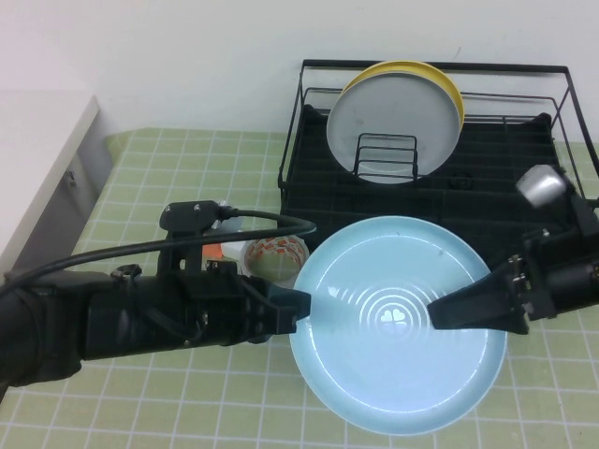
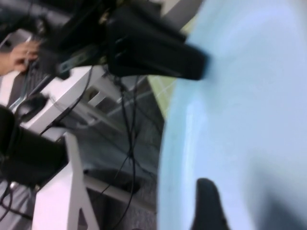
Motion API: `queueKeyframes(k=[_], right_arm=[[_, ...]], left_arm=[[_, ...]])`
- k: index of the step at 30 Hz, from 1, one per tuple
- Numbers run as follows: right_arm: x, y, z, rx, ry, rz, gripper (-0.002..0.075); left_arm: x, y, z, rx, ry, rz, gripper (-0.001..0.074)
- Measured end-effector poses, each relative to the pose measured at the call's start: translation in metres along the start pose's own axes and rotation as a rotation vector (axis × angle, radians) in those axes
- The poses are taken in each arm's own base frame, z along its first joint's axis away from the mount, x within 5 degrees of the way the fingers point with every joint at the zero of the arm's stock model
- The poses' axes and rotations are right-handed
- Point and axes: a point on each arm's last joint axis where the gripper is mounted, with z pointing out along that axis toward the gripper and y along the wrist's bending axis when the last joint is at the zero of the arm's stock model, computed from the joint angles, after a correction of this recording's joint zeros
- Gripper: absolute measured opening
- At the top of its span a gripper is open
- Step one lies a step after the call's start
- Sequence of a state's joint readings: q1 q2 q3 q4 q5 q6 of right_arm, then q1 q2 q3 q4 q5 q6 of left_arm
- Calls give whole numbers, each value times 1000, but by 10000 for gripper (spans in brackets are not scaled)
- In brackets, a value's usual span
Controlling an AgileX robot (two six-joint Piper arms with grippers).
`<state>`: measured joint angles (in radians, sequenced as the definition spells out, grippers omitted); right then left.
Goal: Place plate on rack
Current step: Hand over the plate, then place the plate on the rack
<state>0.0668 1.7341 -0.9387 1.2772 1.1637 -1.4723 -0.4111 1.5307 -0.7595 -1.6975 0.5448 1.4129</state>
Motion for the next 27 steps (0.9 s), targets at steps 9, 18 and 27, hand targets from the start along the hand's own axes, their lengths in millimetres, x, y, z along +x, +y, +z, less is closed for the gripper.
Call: queueKeyframes(k=[9, 18, 27], right_arm=[[0, 1, 10, 21, 20, -22, 185], [-17, -2, 7, 66, -15, -303, 176], [-97, -1, -21, 286, -28, -635, 150]], left_arm=[[-7, 0, 0, -13, -21, -29, 90], [-18, 19, -14, -49, -75, -113, 548], [-30, 61, -89, -227, -126, -309, 179]])
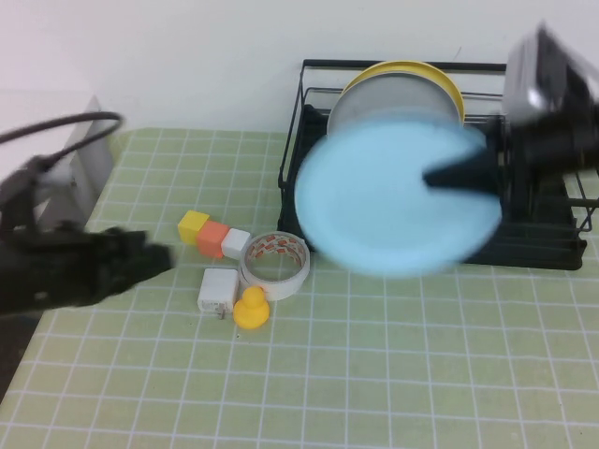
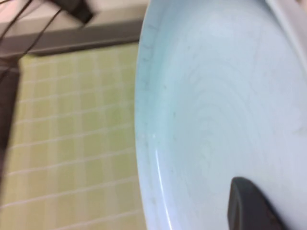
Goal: Place plate on rack
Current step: Place the plate on the rack
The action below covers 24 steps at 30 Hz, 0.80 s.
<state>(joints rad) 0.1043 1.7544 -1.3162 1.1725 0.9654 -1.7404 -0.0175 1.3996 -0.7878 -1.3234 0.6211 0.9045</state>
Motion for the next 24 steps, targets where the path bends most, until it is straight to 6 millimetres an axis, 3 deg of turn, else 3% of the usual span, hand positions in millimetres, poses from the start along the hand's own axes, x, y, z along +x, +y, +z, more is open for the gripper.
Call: queueKeyframes(k=[2, 4, 8, 12, 17, 24], right_arm=[[-17, -11, -5, 28, -22, -58, 150], [-31, -24, -10, 46, -42, -114, 150], [-47, -51, -18, 48, -76, -187, 150], [-46, -76, -18, -6, -104, -222, 150], [-42, -103, -5, -21, -136, -259, 150], [-34, -144, 12, 149, -153, -289, 150]], left_arm=[[-2, 7, -16, -39, 7, -8, 77], [-4, 8, -32, -64, -11, -4, 36], [-6, -3, -64, -113, -84, 59, 8], [4, -19, -94, -164, -199, 129, 3], [38, -34, -125, -201, -338, 209, 0], [88, -37, -139, -175, -407, 202, 0]])
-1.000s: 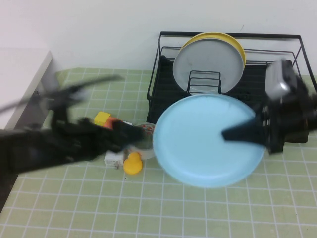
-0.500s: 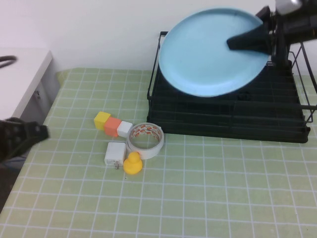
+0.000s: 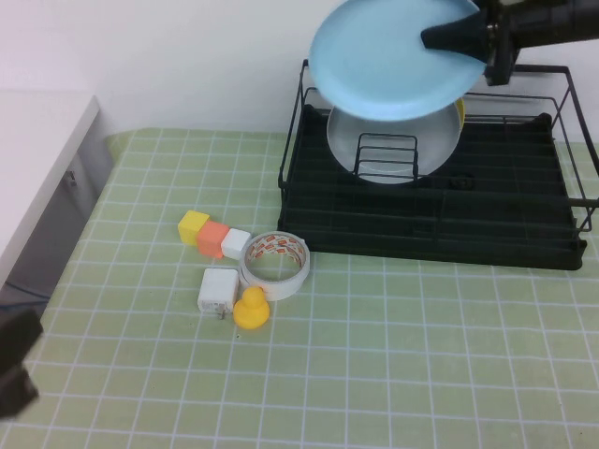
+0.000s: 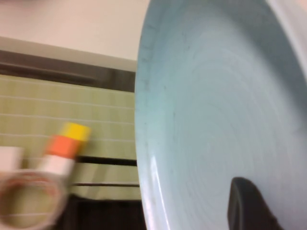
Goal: Place plate on rack
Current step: Place the plate on the rack
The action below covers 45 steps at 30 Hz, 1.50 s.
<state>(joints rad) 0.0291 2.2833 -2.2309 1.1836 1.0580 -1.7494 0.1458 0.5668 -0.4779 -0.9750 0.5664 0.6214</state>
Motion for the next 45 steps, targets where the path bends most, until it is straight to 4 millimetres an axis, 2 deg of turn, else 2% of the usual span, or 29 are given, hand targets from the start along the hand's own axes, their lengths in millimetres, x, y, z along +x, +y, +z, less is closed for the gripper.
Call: queueKeyframes(k=[4, 7, 11, 14, 20, 34, 45], right_arm=[[26, -11, 13, 87, 24, 27, 150], [48, -11, 23, 86, 45, 40, 150], [73, -9, 34, 79, 68, 59, 150], [84, -11, 38, 113, 84, 65, 150], [89, -15, 40, 160, 85, 49, 150], [98, -13, 44, 153, 87, 67, 150], [110, -8, 50, 118, 92, 49, 150]], left_arm=[[18, 1, -4, 9, 16, -9, 0], [26, 2, -3, 21, 48, -22, 0], [29, 2, -3, 26, 65, -28, 0], [29, 2, -3, 27, 67, -28, 0], [29, 2, -3, 27, 68, -29, 0], [30, 2, -3, 27, 71, -26, 0], [39, 1, -2, 56, 138, -30, 0]])
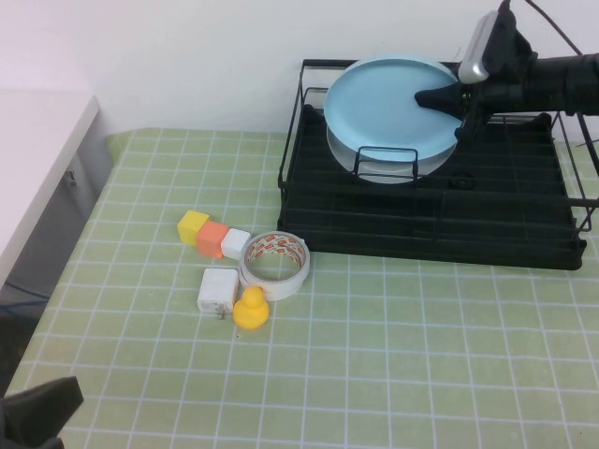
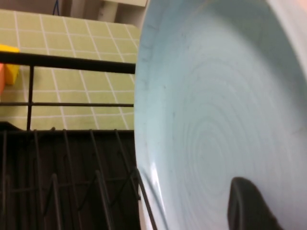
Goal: Place plate on rack
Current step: Place the plate on the rack
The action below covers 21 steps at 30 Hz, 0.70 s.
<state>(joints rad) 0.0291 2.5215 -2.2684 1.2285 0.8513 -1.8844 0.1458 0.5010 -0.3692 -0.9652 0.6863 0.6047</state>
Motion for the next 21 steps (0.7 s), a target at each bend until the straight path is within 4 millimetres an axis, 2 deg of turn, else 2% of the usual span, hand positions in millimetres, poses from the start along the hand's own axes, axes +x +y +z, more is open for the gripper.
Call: queueKeyframes(k=[3, 7, 10, 16, 21], right_arm=[[0, 0, 0, -1, -5, 3, 204], [0, -2, 0, 19, -9, 29, 384], [0, -6, 0, 67, -7, 78, 448], [-6, -14, -1, 133, -40, 144, 470], [-25, -19, -9, 136, -82, 222, 426]], left_arm=[[4, 1, 1, 0, 14, -7, 0], [7, 3, 3, -2, 23, -13, 0], [9, 2, 3, 7, 40, -15, 0], [12, 1, 3, 24, 72, -11, 0], [14, 3, 3, 3, 91, 20, 0]])
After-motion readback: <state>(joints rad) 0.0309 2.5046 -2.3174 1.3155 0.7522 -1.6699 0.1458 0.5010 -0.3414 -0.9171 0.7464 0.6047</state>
